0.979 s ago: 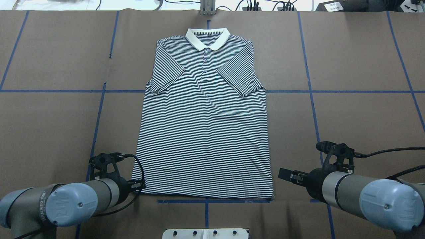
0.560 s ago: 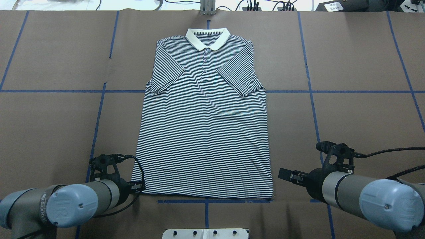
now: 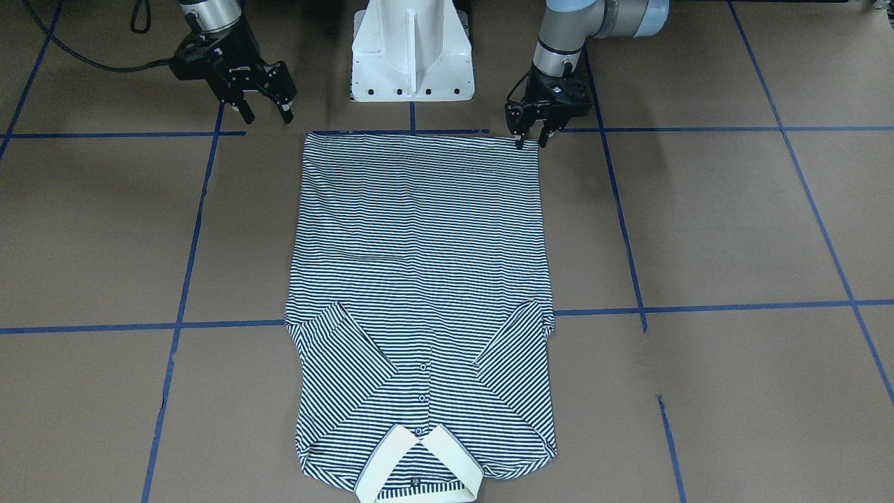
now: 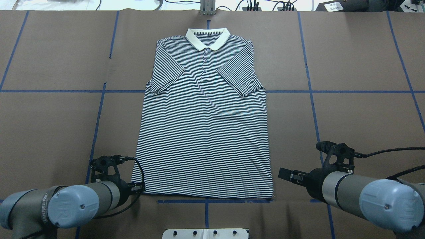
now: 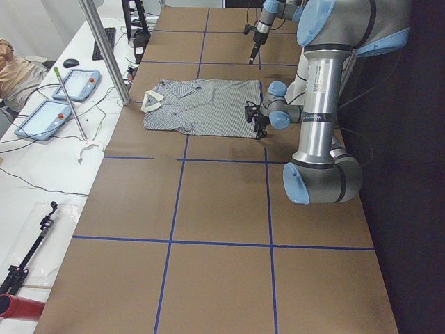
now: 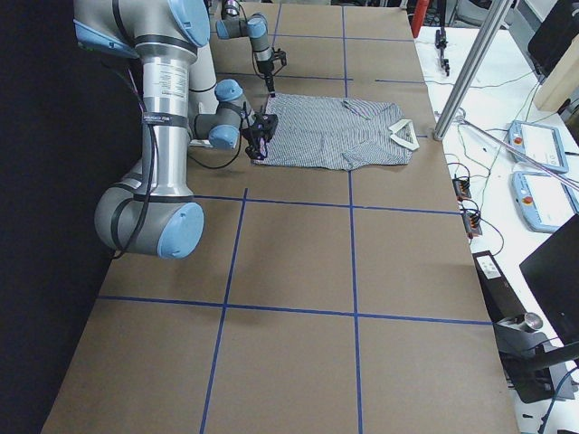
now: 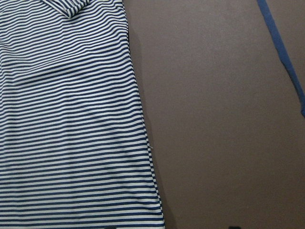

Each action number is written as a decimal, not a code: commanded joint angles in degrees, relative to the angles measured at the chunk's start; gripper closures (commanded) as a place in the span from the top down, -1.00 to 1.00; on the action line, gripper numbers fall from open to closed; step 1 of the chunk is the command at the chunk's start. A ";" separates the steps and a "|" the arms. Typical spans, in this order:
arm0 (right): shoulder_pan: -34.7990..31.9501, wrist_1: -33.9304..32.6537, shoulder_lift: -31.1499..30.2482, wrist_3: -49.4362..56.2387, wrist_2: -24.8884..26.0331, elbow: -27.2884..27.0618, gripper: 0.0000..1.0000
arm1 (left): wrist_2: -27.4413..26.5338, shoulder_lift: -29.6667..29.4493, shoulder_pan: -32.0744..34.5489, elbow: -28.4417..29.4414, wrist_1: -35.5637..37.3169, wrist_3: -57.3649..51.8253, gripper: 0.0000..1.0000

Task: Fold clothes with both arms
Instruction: 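Lower both grippers to the hem corners nearest the robot, then close both grippers on the hem corners nearest the robot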

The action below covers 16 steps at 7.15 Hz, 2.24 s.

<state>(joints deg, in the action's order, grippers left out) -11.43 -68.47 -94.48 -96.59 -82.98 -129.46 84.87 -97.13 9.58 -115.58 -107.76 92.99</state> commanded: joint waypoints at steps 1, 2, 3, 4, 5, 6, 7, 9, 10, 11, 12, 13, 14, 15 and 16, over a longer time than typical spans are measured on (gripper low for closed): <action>0.09 0.00 0.00 0.00 0.19 0.00 0.67 | 0.03 -0.16 0.00 -0.09 0.00 0.08 -0.22; 0.09 0.00 0.00 0.00 0.19 0.00 0.67 | 0.12 -0.16 0.00 -0.17 0.00 0.00 -0.99; 0.35 0.00 0.00 0.00 0.28 0.09 0.67 | 0.12 -0.25 0.00 -0.44 0.00 -0.01 -1.00; 1.66 0.00 0.44 0.00 2.10 0.18 0.64 | 0.12 -0.25 0.00 -0.53 0.00 -0.01 -1.00; 3.06 -1.74 2.70 -0.96 4.30 0.70 0.36 | 0.12 -0.25 0.00 -1.22 0.00 -0.01 -1.00; 3.77 -8.98 7.34 -5.14 4.41 1.14 0.23 | 0.12 -0.34 0.00 -2.62 0.18 -0.01 -1.00; 4.91 -18.01 13.04 -5.97 5.19 1.32 0.24 | 0.21 -0.60 0.00 -2.72 0.27 0.08 -1.00; 6.77 -19.60 17.12 -8.44 7.31 8.06 0.24 | 0.30 -0.69 -0.09 -2.64 0.27 0.08 -1.00; 7.12 -19.60 17.23 -8.44 7.57 8.70 0.21 | 0.38 -0.78 -0.09 -2.72 0.27 0.08 -1.00; 7.64 -19.60 17.23 -8.52 7.57 9.22 0.21 | 0.47 -0.87 -0.09 -2.90 0.18 0.00 -1.00; 7.73 -19.60 17.31 -8.44 7.57 10.10 0.19 | 0.47 -0.87 -0.09 -2.99 0.18 0.08 -1.00; 7.65 -19.60 16.97 -8.44 7.57 10.11 0.15 | 1.26 -0.87 -0.09 -2.99 0.01 0.08 -1.00; 7.47 -19.86 16.44 -8.44 7.66 10.11 0.14 | 1.79 -0.96 -0.09 -2.99 -0.08 0.00 -1.00; 7.47 -20.04 16.52 -8.35 8.27 10.54 0.13 | 1.79 -1.04 -0.09 -2.99 -0.08 -0.01 -1.00; 7.65 -20.04 16.61 -8.44 8.36 12.29 0.13 | 1.79 -1.04 -0.09 -2.99 -0.08 0.08 -1.00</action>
<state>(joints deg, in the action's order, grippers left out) -3.88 -88.41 -77.89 -104.99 -74.91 -118.71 86.57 -98.13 9.49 -118.56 -107.82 93.02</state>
